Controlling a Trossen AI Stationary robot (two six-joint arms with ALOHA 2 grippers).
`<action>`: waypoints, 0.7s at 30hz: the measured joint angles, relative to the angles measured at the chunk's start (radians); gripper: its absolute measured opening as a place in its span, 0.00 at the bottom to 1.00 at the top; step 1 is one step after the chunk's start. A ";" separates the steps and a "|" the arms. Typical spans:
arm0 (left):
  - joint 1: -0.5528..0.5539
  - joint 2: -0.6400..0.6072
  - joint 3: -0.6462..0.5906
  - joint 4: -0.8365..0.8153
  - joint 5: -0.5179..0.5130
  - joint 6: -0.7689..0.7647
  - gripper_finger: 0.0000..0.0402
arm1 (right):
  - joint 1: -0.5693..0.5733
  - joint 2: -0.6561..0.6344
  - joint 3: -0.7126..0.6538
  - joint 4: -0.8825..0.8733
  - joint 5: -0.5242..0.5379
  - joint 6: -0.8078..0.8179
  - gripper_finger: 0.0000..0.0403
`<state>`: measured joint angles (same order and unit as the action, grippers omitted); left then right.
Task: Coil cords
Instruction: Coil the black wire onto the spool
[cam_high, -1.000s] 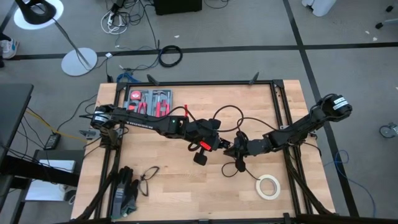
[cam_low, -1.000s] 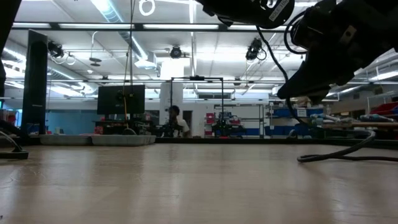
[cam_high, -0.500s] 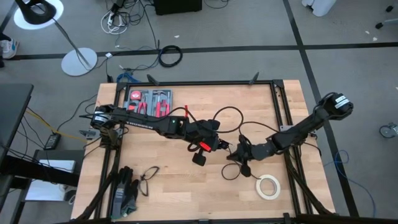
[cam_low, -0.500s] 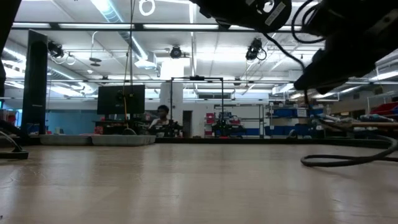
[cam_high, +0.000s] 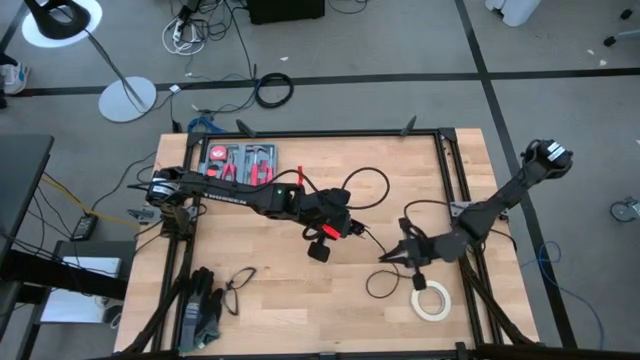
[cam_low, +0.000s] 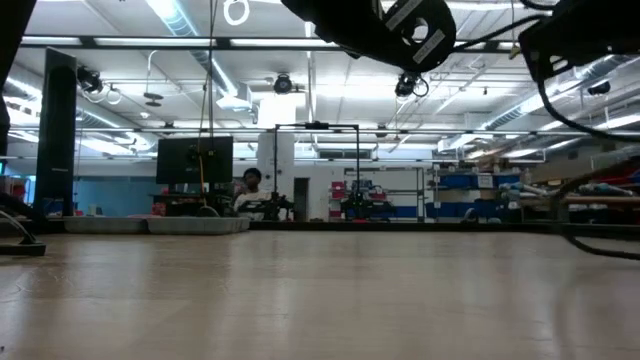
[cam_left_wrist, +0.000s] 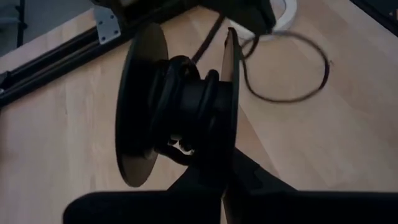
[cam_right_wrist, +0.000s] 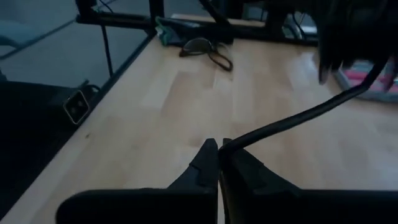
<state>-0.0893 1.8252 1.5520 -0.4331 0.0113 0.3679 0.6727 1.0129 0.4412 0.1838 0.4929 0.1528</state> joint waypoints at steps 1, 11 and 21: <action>0.002 0.000 0.000 -0.005 0.000 0.000 0.00 | 0.008 -0.016 0.000 -0.012 0.009 -0.005 0.01; 0.021 0.000 0.001 -0.016 0.006 -0.007 0.00 | 0.083 -0.107 0.000 -0.054 0.132 -0.074 0.01; 0.019 0.000 0.001 -0.013 0.037 -0.036 0.00 | 0.009 -0.159 0.000 -0.053 0.159 -0.299 0.01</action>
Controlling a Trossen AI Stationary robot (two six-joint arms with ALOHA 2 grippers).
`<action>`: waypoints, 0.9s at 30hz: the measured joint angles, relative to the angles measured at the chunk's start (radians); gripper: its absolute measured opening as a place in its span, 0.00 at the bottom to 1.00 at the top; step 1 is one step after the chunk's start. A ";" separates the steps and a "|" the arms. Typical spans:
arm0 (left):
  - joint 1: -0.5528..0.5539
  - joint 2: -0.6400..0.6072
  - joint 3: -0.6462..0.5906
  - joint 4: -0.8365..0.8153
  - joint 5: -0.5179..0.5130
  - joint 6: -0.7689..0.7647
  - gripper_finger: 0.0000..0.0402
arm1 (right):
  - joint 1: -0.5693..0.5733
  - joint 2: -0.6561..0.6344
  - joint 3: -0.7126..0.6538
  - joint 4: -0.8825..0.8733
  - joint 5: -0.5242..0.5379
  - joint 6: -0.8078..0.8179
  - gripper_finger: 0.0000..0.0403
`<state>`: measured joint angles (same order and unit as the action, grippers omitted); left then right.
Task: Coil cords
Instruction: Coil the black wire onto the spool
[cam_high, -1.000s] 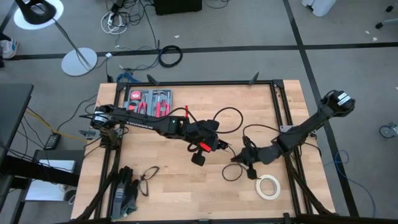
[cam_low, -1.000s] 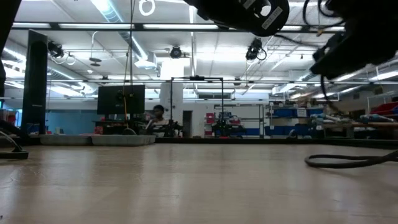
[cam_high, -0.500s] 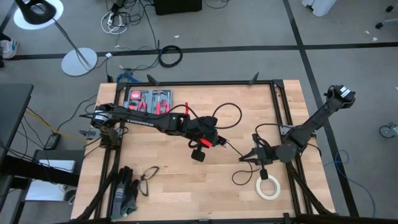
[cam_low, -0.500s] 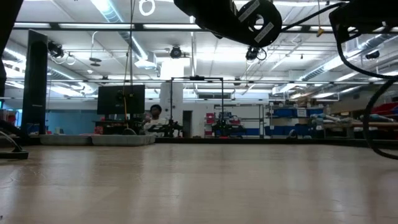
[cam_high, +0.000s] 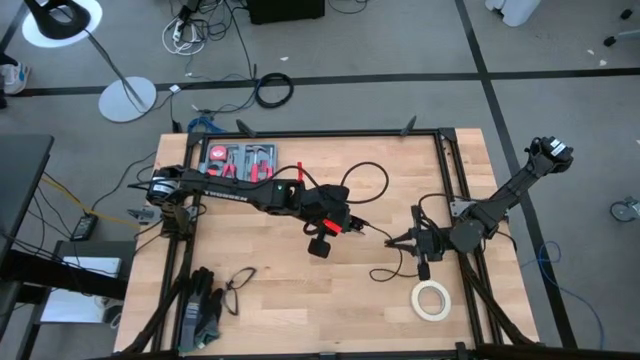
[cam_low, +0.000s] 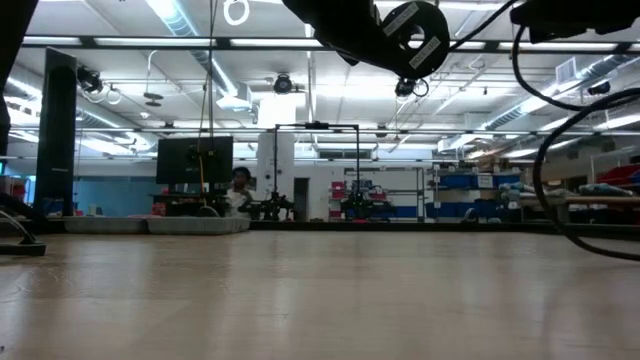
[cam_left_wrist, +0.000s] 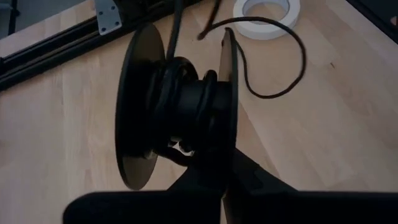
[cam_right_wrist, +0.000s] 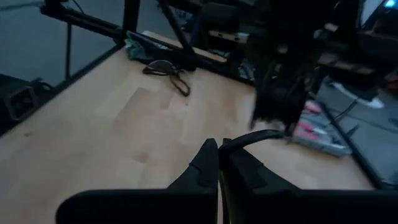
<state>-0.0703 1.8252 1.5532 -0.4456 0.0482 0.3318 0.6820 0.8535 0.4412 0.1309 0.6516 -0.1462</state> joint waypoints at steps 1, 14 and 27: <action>-0.002 0.000 0.000 -0.001 0.002 -0.003 0.00 | -0.008 -0.006 0.000 -0.001 -0.001 -0.012 0.01; -0.008 0.000 0.000 0.034 0.013 -0.025 0.00 | -0.162 -0.001 0.112 -0.006 -0.332 -0.032 0.01; -0.009 -0.001 -0.001 0.045 0.016 -0.043 0.00 | -0.369 0.129 0.302 -0.097 -0.593 -0.085 0.01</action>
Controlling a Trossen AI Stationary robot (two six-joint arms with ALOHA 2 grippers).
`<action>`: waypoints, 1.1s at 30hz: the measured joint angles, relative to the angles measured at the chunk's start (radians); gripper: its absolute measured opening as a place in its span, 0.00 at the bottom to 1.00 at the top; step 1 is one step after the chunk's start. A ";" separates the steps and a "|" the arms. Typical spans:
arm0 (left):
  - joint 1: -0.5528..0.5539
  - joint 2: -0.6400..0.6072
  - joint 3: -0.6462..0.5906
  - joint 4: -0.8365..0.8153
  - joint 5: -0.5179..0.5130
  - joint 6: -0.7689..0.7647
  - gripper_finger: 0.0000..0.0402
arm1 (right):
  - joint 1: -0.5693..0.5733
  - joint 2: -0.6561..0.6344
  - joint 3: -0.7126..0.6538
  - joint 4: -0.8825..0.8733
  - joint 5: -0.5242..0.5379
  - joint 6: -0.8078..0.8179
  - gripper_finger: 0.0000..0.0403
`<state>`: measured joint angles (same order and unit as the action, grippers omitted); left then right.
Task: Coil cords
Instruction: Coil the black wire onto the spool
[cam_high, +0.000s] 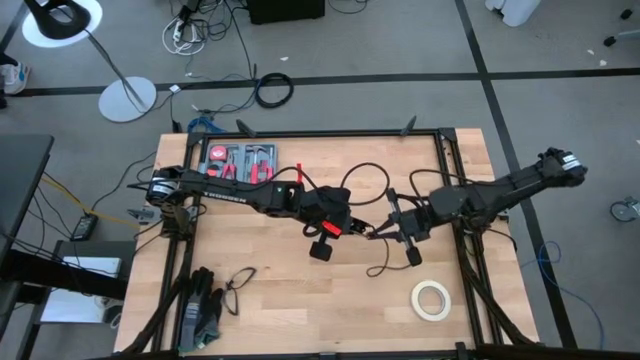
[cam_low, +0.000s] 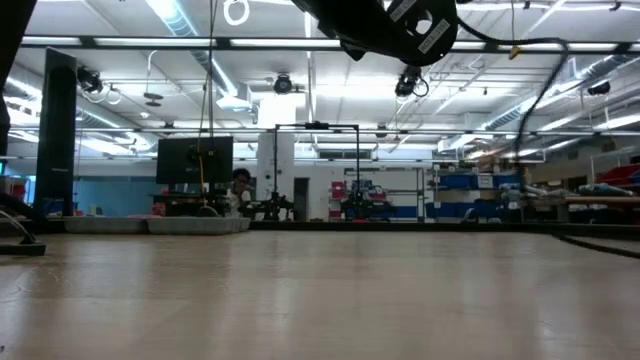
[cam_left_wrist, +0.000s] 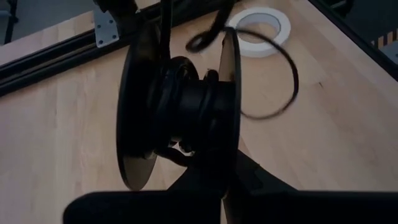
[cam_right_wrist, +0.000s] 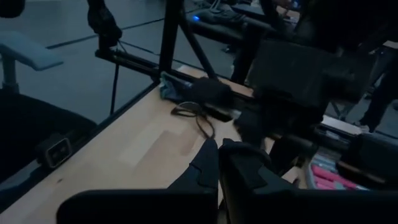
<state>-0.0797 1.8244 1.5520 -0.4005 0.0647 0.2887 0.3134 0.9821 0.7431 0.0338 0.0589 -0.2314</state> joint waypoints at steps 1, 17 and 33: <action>0.000 0.000 0.000 0.006 0.000 -0.004 0.00 | -0.014 0.012 0.011 0.002 -0.010 -0.002 0.01; -0.013 -0.003 -0.043 0.027 0.033 -0.008 0.00 | -0.115 0.073 0.142 -0.118 -0.165 0.002 0.01; -0.011 0.001 -0.054 0.010 0.092 -0.009 0.00 | -0.158 0.022 0.145 -0.289 -0.278 -0.021 0.02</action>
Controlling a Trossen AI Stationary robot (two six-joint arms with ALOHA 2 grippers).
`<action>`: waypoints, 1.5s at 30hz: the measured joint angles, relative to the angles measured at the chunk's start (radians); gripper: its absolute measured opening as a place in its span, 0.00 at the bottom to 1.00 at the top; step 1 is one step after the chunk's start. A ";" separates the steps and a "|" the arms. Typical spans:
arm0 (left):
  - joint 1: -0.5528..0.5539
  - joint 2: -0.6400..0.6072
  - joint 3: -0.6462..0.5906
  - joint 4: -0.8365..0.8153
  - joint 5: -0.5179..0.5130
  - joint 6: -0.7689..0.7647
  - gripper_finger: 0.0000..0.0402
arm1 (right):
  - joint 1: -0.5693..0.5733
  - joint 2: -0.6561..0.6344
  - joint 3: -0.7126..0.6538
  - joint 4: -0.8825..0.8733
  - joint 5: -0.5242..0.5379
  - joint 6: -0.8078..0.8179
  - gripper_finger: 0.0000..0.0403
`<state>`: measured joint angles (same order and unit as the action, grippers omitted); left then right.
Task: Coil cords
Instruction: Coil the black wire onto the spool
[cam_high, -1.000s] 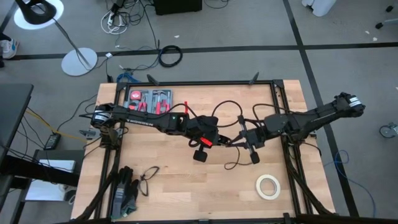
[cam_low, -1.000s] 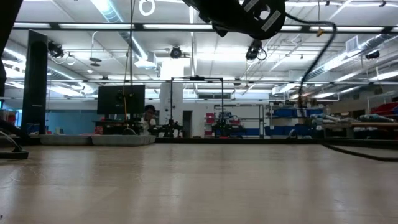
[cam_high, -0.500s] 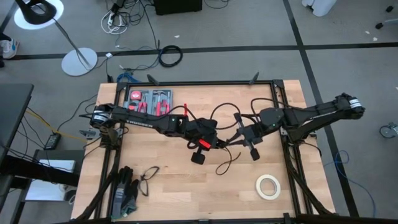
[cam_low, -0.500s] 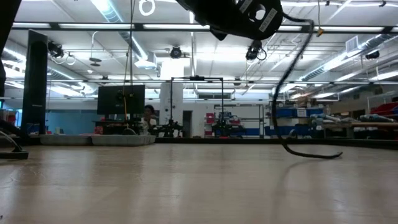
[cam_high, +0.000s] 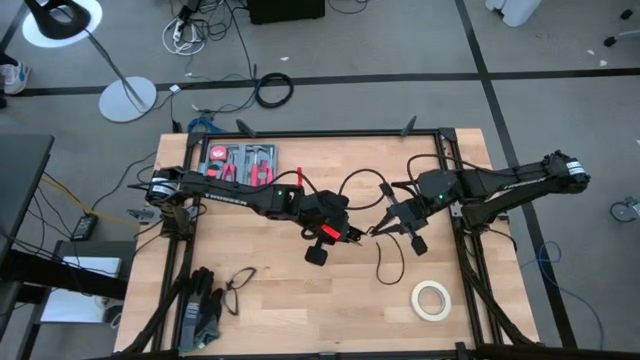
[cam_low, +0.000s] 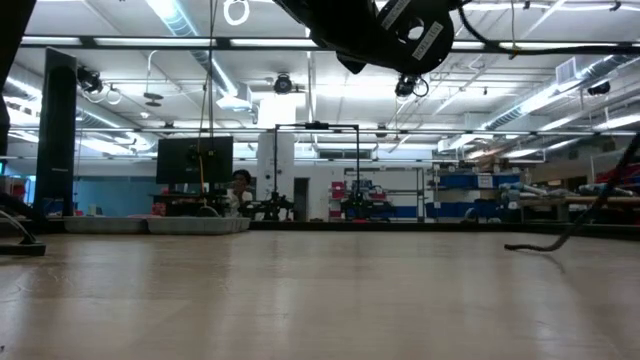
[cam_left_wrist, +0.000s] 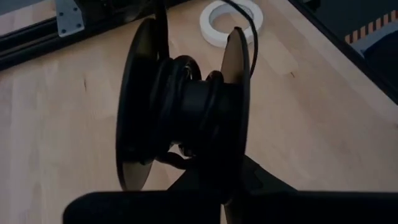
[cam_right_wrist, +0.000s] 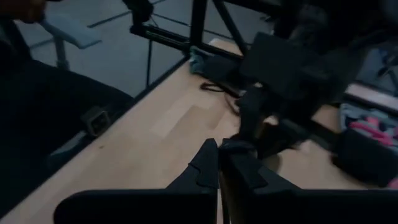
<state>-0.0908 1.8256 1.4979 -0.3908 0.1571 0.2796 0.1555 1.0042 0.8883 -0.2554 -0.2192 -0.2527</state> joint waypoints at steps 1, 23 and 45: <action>-0.002 0.000 0.000 0.003 0.005 0.000 0.00 | -0.006 0.000 0.000 0.004 0.001 -0.012 0.02; -0.009 0.002 -0.001 0.156 0.146 -0.030 0.00 | -0.060 0.087 0.000 0.178 -0.047 -0.283 0.01; -0.012 0.000 0.000 0.163 0.151 0.002 0.00 | -0.060 0.138 0.000 0.169 0.095 -0.263 0.02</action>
<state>-0.1028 1.8252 1.4981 -0.2279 0.3080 0.2817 0.0959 1.1426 0.8883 -0.0868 -0.1240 -0.5161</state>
